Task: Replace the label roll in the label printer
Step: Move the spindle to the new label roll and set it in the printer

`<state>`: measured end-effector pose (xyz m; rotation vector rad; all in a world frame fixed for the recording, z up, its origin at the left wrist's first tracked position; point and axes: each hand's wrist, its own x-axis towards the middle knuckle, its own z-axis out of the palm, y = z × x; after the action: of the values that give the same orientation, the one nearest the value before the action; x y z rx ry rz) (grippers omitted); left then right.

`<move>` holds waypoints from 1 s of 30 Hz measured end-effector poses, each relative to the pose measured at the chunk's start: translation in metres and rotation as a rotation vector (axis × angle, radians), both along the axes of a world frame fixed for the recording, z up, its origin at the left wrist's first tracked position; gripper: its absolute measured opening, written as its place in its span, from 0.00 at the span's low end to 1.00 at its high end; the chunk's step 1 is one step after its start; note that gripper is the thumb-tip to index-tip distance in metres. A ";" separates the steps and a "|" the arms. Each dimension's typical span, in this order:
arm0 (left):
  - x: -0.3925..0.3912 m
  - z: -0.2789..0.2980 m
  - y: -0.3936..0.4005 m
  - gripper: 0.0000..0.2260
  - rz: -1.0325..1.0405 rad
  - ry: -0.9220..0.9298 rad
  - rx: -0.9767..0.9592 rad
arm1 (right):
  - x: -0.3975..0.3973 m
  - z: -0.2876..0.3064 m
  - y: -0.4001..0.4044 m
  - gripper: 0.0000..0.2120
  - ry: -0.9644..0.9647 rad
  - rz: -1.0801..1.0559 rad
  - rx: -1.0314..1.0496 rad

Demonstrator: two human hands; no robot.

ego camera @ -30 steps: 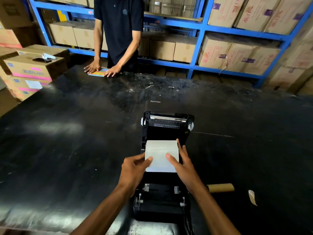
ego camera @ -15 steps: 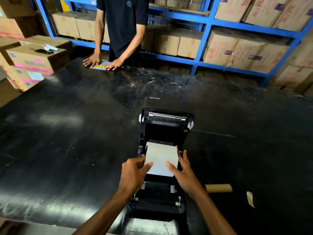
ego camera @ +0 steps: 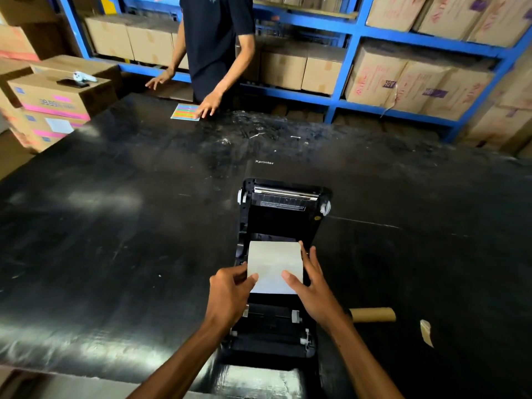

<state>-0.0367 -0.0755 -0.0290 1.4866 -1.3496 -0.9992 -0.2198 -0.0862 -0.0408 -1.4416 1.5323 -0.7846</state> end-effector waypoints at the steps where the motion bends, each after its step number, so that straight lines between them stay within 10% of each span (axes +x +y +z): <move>1: 0.001 0.000 0.000 0.09 -0.002 -0.007 0.000 | 0.001 -0.001 0.000 0.34 0.013 0.003 0.002; 12: 0.011 -0.003 -0.007 0.06 -0.041 -0.221 -0.065 | 0.002 -0.004 0.008 0.35 0.171 -0.085 0.054; 17: 0.016 -0.008 -0.005 0.11 -0.015 -0.314 -0.062 | 0.008 -0.005 0.024 0.10 0.144 -0.412 -0.191; 30: 0.020 -0.009 -0.004 0.12 -0.075 -0.345 -0.067 | 0.021 -0.006 0.044 0.11 0.283 -0.494 -0.169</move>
<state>-0.0164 -0.0794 -0.0376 1.6182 -1.6756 -0.7564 -0.1990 -0.0421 -0.0471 -1.3486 2.1289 -1.0522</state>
